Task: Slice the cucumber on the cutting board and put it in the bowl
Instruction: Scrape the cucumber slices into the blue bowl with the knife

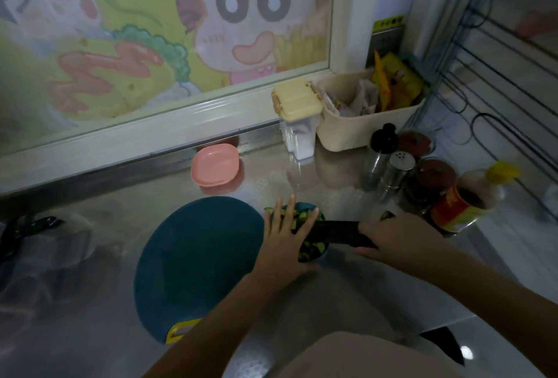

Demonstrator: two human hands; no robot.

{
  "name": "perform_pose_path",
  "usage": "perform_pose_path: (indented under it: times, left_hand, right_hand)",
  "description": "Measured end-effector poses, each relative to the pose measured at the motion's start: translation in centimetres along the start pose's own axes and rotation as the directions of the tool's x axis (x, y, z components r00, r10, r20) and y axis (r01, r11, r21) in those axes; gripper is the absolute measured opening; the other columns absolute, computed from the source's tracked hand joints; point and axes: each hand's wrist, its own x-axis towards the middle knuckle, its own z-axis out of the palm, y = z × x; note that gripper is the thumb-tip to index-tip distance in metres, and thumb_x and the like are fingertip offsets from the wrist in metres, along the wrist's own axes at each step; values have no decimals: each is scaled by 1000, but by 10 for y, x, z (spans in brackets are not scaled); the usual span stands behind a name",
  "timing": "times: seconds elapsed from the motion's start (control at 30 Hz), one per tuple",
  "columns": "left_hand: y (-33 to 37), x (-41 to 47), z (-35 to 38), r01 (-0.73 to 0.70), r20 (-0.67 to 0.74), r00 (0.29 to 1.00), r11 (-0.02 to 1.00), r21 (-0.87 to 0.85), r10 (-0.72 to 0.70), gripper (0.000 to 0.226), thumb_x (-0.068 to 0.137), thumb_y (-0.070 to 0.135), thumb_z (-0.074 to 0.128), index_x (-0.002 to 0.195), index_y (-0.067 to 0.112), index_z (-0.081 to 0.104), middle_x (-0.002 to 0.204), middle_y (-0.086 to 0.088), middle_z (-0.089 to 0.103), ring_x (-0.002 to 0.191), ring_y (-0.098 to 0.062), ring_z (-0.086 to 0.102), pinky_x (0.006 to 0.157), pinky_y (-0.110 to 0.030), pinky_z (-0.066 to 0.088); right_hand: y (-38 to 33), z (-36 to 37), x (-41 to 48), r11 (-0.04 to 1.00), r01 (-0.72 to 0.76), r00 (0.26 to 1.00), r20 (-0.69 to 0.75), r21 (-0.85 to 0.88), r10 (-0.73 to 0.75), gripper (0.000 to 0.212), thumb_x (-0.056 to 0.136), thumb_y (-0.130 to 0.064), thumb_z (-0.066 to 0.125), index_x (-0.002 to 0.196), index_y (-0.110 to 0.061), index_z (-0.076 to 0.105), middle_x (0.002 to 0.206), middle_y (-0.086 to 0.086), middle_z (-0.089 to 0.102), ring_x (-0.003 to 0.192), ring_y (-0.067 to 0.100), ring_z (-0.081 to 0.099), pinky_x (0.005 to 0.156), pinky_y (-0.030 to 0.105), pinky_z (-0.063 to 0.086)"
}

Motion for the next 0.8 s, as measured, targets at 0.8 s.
perform_pose_path:
  times: [0.8]
  left_hand:
    - [-7, -2, 23, -7, -209, 978, 989, -149, -24, 71, 81, 59, 48, 144, 33, 28, 155, -13, 11, 140, -36, 4, 107, -56, 5]
  right_hand:
    - [28, 8, -20, 995, -11, 1000, 13, -96, 12, 58, 92, -64, 24, 132, -24, 38, 86, -3, 56, 56, 7, 38, 48, 17, 25]
